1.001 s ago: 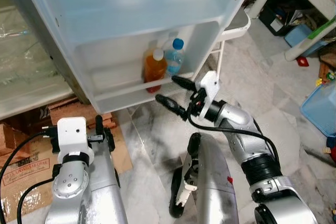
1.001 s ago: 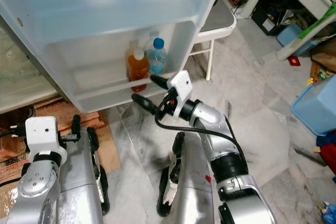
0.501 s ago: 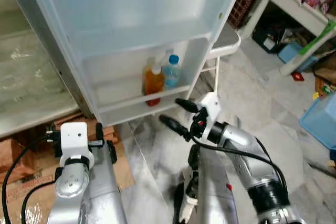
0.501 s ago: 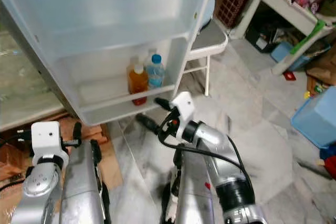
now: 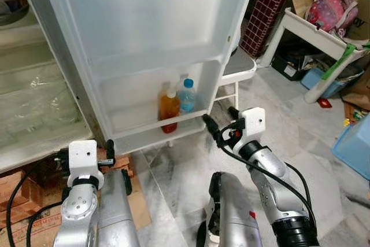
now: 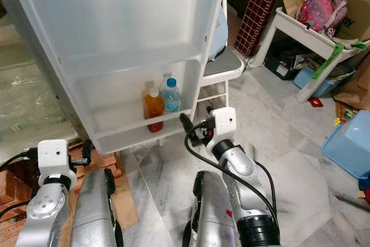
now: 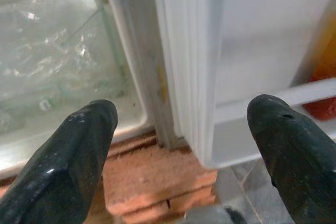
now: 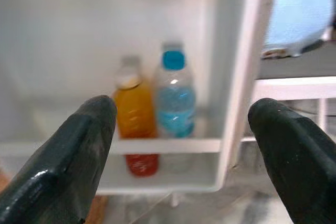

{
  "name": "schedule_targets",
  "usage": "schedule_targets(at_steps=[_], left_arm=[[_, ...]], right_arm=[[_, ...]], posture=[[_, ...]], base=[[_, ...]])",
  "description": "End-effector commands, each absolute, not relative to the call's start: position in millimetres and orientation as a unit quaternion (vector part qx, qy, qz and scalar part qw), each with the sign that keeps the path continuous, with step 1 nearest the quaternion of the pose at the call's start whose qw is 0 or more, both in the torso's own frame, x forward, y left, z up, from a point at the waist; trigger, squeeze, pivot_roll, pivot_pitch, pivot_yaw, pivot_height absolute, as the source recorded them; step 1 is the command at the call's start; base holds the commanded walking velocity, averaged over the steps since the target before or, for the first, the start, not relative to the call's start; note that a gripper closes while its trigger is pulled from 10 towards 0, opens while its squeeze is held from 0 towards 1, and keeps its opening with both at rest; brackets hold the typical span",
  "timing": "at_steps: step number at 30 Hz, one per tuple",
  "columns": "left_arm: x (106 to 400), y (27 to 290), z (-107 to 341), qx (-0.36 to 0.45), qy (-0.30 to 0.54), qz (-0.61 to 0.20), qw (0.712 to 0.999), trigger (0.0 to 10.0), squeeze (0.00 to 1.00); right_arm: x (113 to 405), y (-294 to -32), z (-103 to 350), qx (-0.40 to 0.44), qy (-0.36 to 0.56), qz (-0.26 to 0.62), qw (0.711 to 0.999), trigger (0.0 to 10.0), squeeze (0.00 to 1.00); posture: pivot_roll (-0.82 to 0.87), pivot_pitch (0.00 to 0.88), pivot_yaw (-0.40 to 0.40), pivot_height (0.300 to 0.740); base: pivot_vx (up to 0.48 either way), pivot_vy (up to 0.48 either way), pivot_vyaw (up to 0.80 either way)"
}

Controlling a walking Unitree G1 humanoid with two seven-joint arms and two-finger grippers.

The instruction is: Restocking fridge

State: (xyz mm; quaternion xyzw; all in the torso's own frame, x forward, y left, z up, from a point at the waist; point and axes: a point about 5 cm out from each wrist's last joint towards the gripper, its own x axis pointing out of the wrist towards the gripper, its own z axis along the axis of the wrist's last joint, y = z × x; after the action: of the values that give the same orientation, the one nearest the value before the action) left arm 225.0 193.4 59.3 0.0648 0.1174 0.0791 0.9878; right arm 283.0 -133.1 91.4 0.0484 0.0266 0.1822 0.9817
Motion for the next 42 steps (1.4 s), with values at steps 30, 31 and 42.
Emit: schedule_targets(at_steps=[30,31,42], left_arm=[[232.1,190.0,46.0,0.062,0.131,0.073,0.987,10.0,0.0],[231.0,190.3,46.1,0.063,0.132,0.074,0.986,10.0,0.0],[217.3,193.1,40.0,0.067,0.15,0.088,0.982,10.0,0.0]], right_arm=[[299.3,-158.7,98.9,0.04,0.016,0.123,0.991,10.0,0.0],[299.4,-158.8,98.9,0.04,0.015,0.123,0.991,10.0,0.0],[297.1,-151.9,97.5,0.039,0.019,0.16,0.986,10.0,0.0]], posture=[[0.06,0.0,-0.047,0.515],[0.06,0.0,-0.047,0.515],[0.07,0.0,-0.059,0.53]], base=[[0.0,0.0,-0.33],[0.0,0.0,-0.52],[0.0,0.0,-0.37]])
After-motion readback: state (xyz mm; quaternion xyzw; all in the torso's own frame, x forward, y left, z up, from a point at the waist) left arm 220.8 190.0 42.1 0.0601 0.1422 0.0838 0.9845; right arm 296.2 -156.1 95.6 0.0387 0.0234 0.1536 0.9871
